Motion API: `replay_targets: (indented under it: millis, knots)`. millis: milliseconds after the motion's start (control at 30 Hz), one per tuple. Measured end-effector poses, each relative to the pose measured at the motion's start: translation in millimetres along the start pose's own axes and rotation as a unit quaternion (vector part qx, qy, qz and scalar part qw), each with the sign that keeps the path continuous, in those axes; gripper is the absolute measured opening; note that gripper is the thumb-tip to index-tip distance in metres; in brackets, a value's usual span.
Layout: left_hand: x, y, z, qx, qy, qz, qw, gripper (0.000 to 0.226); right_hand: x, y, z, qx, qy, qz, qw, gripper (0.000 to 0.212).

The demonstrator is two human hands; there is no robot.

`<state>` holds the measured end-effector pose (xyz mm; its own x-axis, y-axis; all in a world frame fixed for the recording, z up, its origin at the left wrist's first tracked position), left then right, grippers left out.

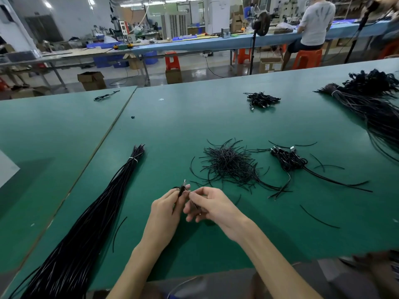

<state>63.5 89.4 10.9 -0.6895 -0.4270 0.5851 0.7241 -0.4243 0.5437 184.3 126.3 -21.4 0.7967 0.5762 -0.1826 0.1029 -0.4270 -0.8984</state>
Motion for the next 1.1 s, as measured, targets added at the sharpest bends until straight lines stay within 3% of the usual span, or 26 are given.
replay_targets:
  millis: [233,367,467,567,833,1100]
  knots:
    - [6.6,-4.4,0.3,0.051,0.033,-0.101,0.993,0.030,-12.6,2.2,-1.7,0.052,-0.019,0.002,0.998,0.009]
    - [-7.2,-15.2,-3.0,0.108,-0.022,-0.196,0.974,0.032,-15.5,1.0,-0.9,0.080,0.021,-0.050,0.995,0.011]
    - [-17.2,-22.3,-7.9,0.145,-0.053,-0.323,0.934,0.026,-13.4,1.7,-0.9,0.100,0.053,-0.054,0.992,0.010]
    - [-26.2,-25.2,-11.2,0.166,-0.070,-0.434,0.883,0.041,-11.2,3.5,-0.7,0.109,0.081,-0.059,0.989,0.011]
    - [-20.1,-32.3,-12.5,0.171,-0.037,-0.455,0.873,0.043,-13.1,7.3,-3.4,0.116,0.115,-0.093,0.982,0.010]
    - [-14.1,-36.0,-14.2,0.211,0.037,-0.505,0.836,0.032,-9.4,7.4,-3.7,0.122,0.146,-0.085,0.978,0.011]
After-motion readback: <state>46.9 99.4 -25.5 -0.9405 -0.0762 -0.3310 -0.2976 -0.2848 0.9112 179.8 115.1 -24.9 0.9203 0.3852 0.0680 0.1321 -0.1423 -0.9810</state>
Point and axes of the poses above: each hand's wrist, its own z-axis towards the middle knuckle, its own x-axis out of the back of the hand, y = z × x, the point moved 10 cm from there along z, towards the middle knuckle, and after that the axes turned 13 degrees about -x, right-handed, at the moved point
